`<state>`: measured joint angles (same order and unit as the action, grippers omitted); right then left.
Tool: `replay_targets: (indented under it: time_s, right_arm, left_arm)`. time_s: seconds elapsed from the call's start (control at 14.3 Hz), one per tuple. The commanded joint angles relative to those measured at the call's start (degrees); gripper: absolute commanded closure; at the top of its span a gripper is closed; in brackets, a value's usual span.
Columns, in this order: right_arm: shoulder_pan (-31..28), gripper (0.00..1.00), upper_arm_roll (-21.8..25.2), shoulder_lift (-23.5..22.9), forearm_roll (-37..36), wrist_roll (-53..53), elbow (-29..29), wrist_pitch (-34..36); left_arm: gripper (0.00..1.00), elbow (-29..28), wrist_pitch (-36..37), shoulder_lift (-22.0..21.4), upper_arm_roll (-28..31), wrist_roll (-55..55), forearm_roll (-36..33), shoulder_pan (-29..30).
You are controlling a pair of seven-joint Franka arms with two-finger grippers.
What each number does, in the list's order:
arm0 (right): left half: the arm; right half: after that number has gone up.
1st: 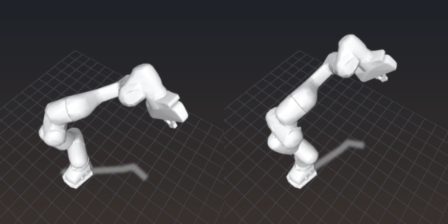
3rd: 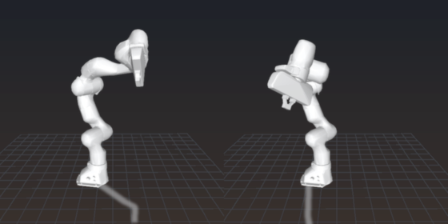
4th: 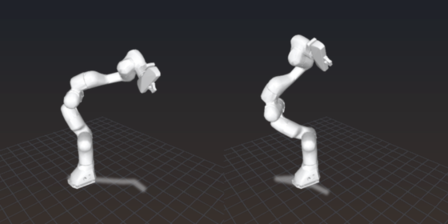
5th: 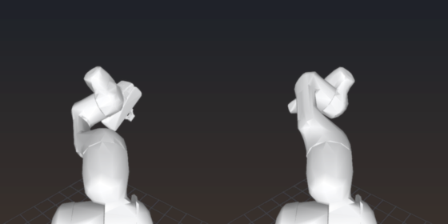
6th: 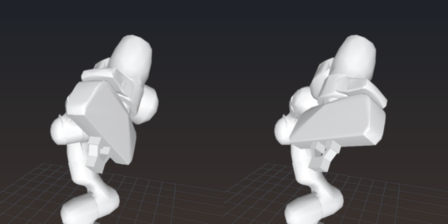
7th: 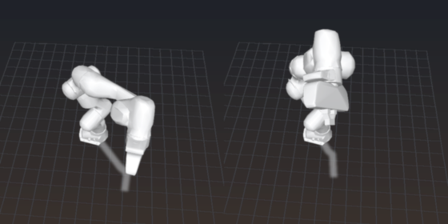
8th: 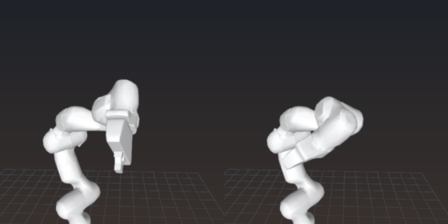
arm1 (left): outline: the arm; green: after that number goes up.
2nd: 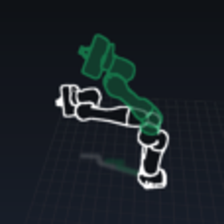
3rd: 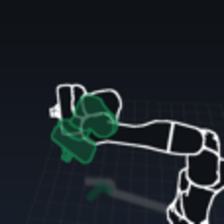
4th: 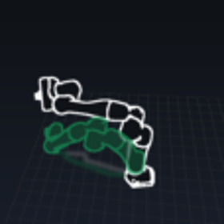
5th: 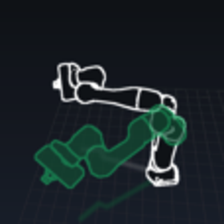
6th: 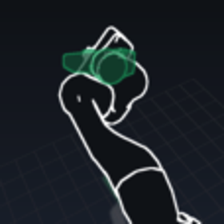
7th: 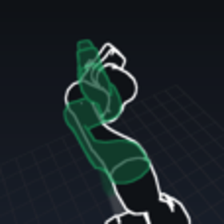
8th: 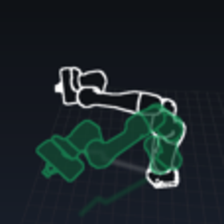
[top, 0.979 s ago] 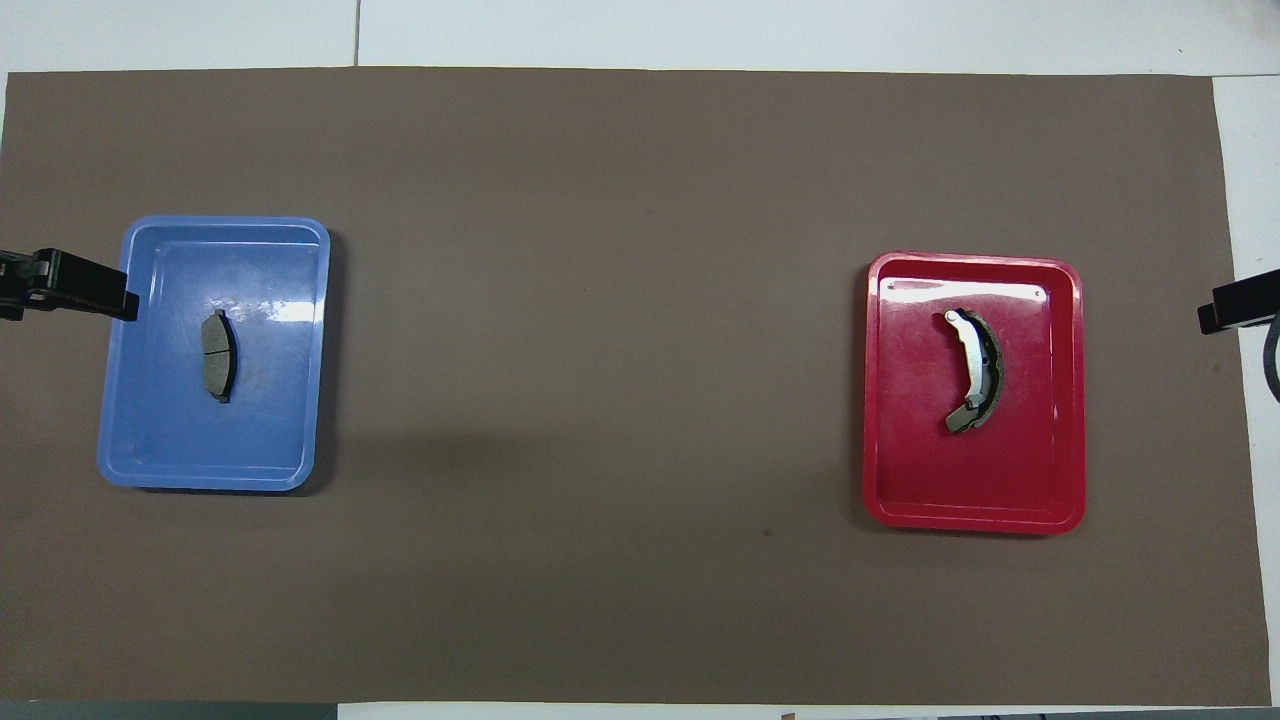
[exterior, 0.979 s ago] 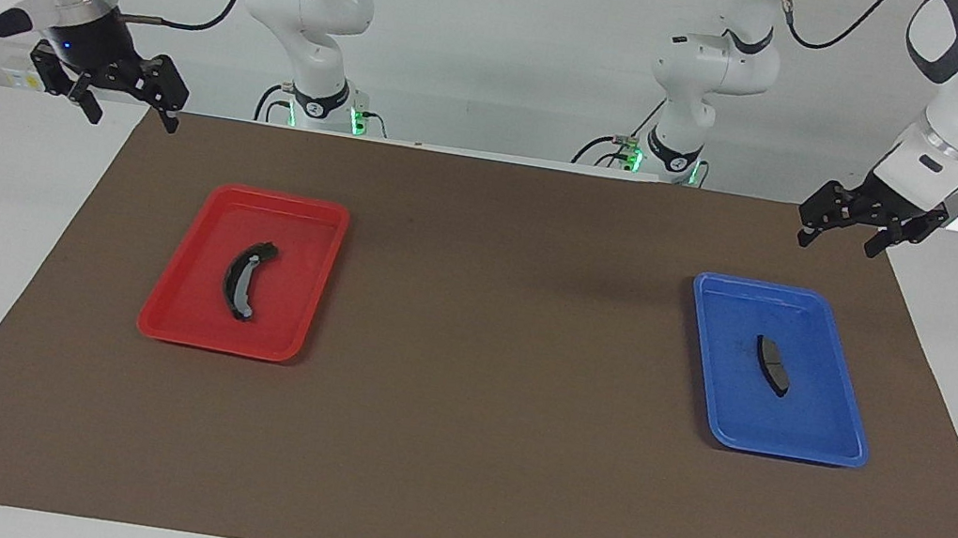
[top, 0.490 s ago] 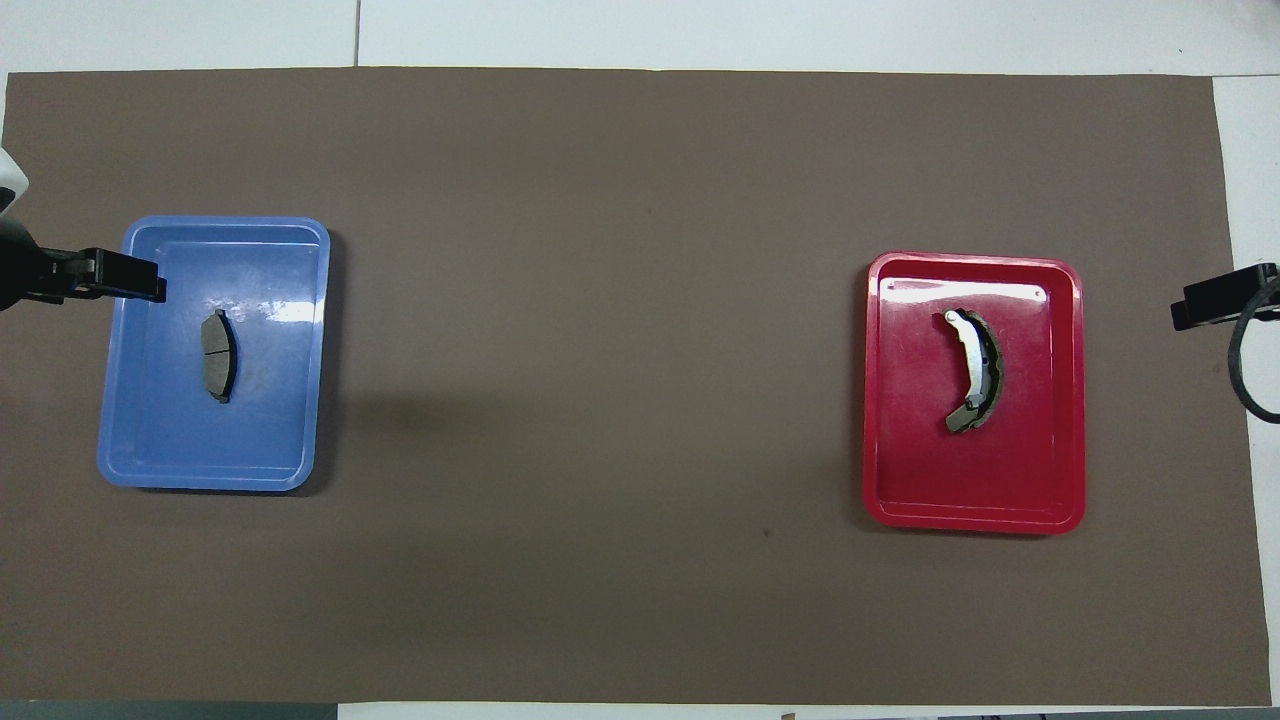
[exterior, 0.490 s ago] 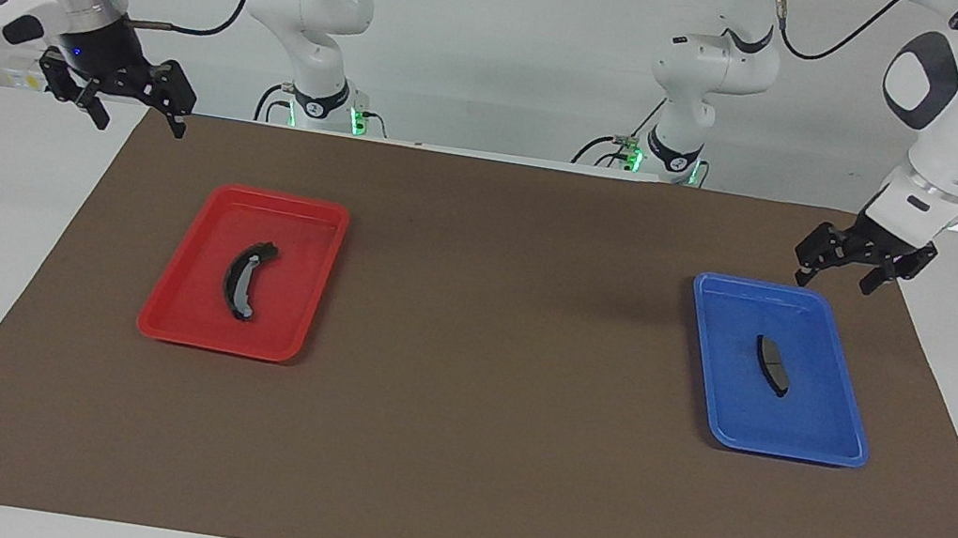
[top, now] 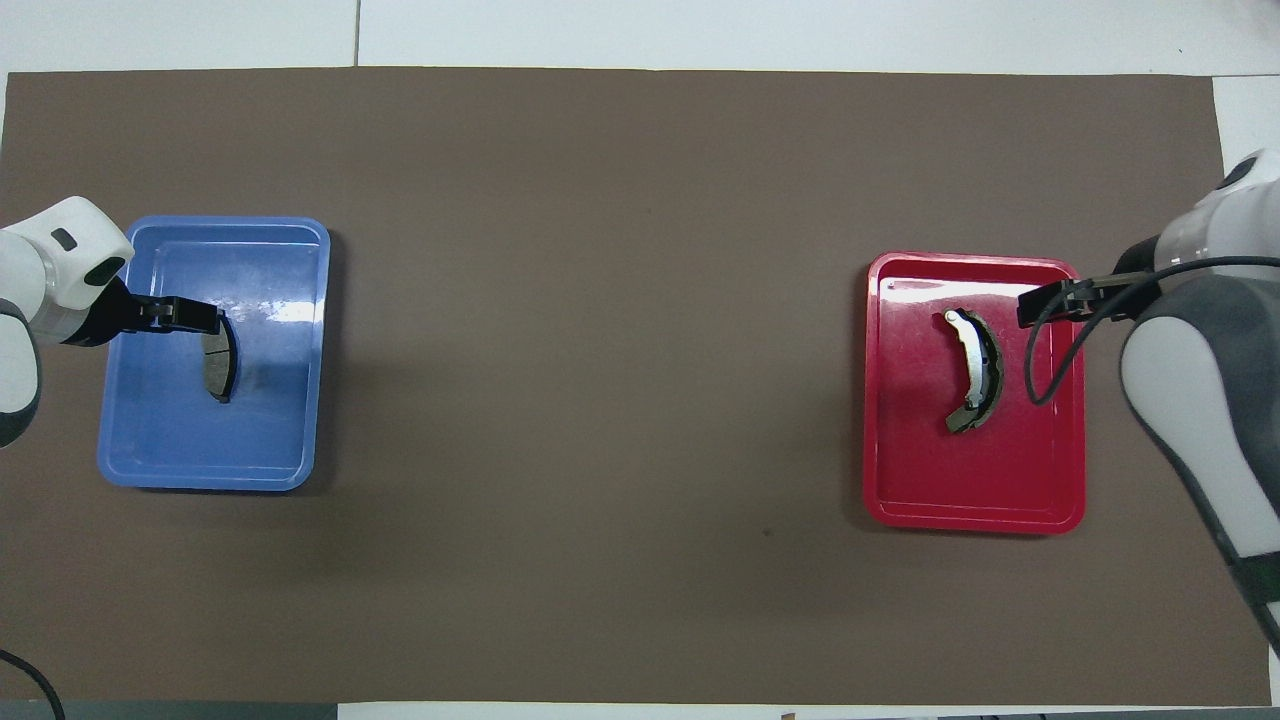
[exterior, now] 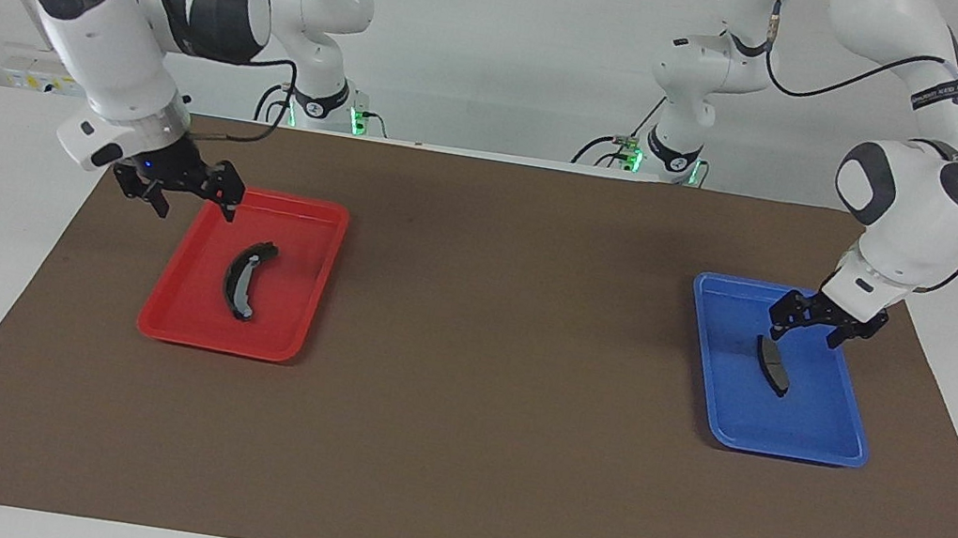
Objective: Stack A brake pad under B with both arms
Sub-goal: 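Grasp the pads in both trays with the left and right grippers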
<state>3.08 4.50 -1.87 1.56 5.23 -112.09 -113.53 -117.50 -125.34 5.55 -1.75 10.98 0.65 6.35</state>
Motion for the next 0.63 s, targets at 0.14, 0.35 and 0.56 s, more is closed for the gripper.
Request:
replay_targets:
  time_s: [0.14, 0.35, 0.56]
  right_arm:
    - [1.9, 0.0, 0.0, -3.5, 0.9, -0.8, -11.4, -18.2]
    - [1.9, 0.02, 0.0, -6.1, 0.9, -0.8, -11.9, -19.8]
    - [1.1, 0.04, 0.1, -7.4, 0.9, -0.4, -12.9, -20.8]
  left_arm:
    - [0.06, -5.3, -7.1, 2.8, -0.3, 1.3, 0.1, 1.8]
    - [0.08, -8.7, -12.7, 3.2, -0.2, 1.2, 0.1, 2.2]
    - [0.14, -9.2, -13.3, 3.8, -0.2, 1.2, 0.1, 2.6]
